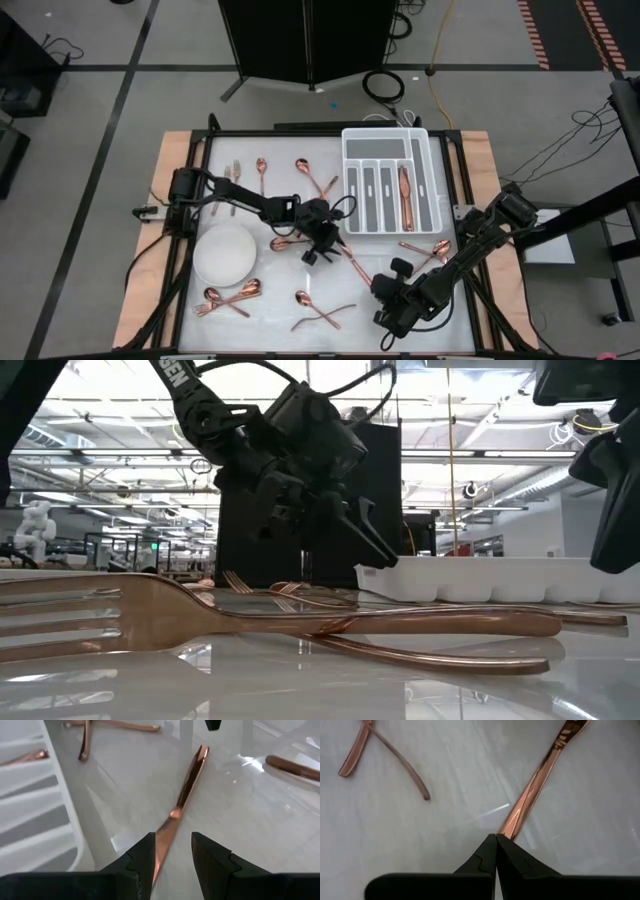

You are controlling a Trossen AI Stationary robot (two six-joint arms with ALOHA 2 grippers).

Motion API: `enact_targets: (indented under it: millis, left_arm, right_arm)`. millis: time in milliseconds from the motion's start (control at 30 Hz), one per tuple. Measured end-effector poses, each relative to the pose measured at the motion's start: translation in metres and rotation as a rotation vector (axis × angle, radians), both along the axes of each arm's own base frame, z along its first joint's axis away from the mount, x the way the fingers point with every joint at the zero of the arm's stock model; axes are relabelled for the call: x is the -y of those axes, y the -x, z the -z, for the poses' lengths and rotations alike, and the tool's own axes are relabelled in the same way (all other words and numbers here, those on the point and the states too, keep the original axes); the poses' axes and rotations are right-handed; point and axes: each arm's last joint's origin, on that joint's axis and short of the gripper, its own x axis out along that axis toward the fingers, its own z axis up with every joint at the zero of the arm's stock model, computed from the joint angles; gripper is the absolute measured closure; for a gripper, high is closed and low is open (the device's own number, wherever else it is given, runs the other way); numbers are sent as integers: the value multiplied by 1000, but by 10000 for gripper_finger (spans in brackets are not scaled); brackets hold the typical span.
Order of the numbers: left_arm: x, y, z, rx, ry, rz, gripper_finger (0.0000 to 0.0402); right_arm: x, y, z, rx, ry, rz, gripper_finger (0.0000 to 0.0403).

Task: Sort silverware
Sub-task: Put the bronze knife into the silverware tray

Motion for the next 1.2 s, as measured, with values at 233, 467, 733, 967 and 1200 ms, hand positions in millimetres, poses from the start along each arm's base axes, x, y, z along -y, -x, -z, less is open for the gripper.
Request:
enact_targets:
  millis: [233, 467, 733, 967, 1200]
  left_arm:
    - [-4, 1, 2, -27, 0, -11, 274]
    - [-4, 1, 2, -27, 0, -11, 274]
    - [-4, 1, 2, -27, 0, -11, 274]
    - [-4, 1, 2, -27, 0, -11, 274]
    - [-4, 1, 1, -15, 2, -7, 274]
  right_arm:
    - [3, 4, 11, 12, -24, 26, 403]
    - [7, 7, 20, 22, -46, 48, 403]
    - [8, 8, 25, 39, -69, 67, 403]
    - [7, 9, 26, 24, -78, 32, 403]
    - [-1, 11, 40, -54, -94, -21, 403]
